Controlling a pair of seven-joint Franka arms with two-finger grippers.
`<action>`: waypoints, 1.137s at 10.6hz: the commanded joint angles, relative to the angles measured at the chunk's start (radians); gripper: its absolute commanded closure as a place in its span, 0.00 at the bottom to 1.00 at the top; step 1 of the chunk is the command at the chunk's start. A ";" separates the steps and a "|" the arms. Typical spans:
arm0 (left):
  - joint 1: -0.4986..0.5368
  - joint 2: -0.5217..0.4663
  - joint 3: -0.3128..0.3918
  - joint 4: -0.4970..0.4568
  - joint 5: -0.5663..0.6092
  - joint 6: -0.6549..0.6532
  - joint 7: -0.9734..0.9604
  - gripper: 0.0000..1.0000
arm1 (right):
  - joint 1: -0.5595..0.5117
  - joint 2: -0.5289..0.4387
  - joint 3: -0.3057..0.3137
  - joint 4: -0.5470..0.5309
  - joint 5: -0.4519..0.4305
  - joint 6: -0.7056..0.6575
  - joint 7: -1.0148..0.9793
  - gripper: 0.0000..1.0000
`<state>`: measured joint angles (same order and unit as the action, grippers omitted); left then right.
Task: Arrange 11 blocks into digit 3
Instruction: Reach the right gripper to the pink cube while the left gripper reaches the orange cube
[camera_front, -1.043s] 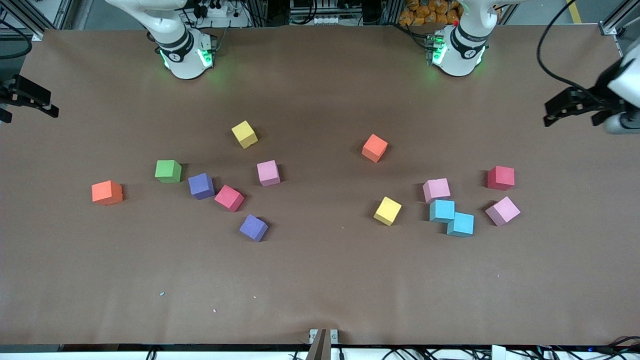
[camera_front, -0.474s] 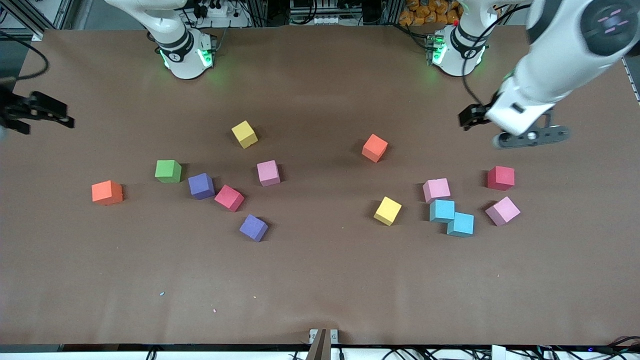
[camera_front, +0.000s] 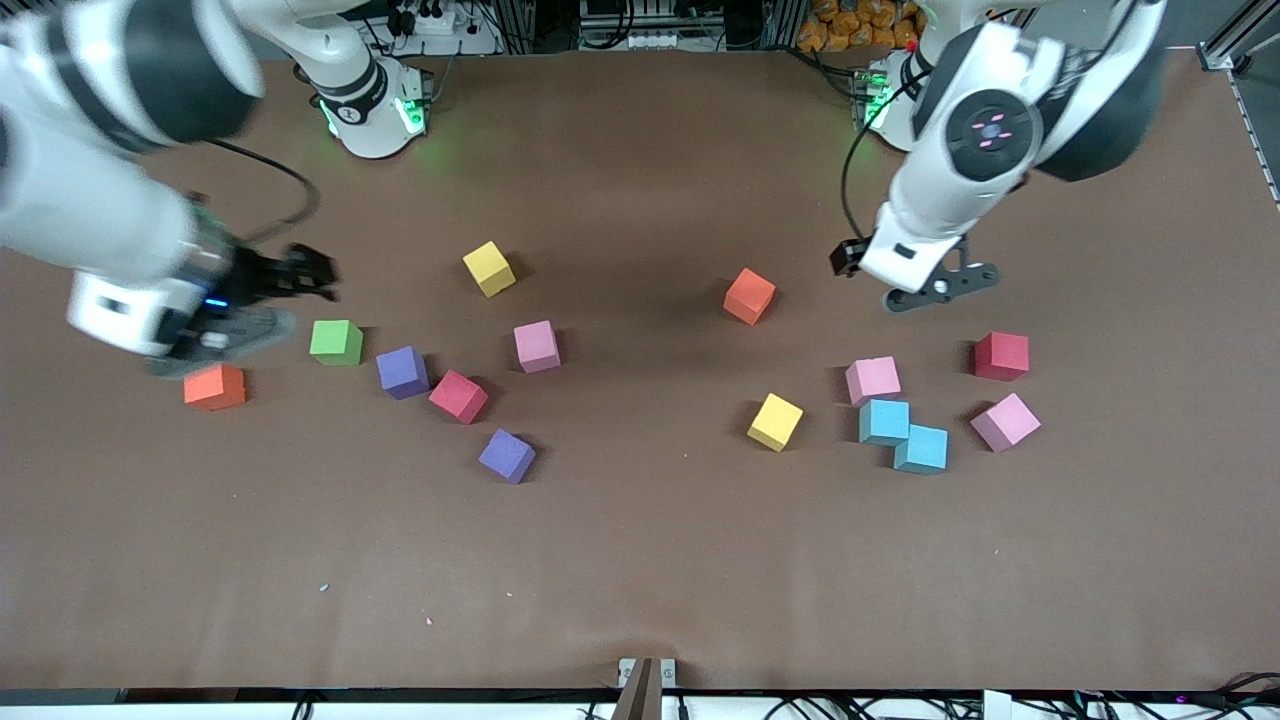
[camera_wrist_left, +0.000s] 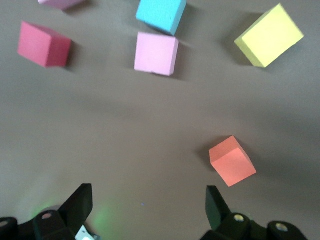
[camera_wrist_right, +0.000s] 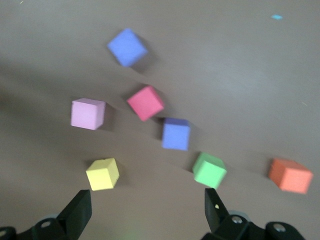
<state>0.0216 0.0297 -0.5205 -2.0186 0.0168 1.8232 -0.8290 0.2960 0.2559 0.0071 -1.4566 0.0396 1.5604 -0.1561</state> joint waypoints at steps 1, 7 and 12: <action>0.005 0.085 -0.062 -0.025 0.005 0.098 -0.262 0.00 | 0.052 0.083 -0.007 0.012 0.003 0.021 0.000 0.00; -0.058 0.315 -0.084 -0.090 0.020 0.453 -0.660 0.00 | 0.075 0.187 -0.007 -0.100 0.002 0.127 -0.002 0.00; -0.063 0.338 -0.084 -0.156 0.020 0.497 -0.734 0.00 | 0.208 0.175 -0.004 -0.182 0.010 0.248 0.080 0.00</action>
<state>-0.0439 0.3690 -0.6007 -2.1466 0.0176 2.2774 -1.5279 0.4626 0.4583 0.0069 -1.5953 0.0415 1.7695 -0.1320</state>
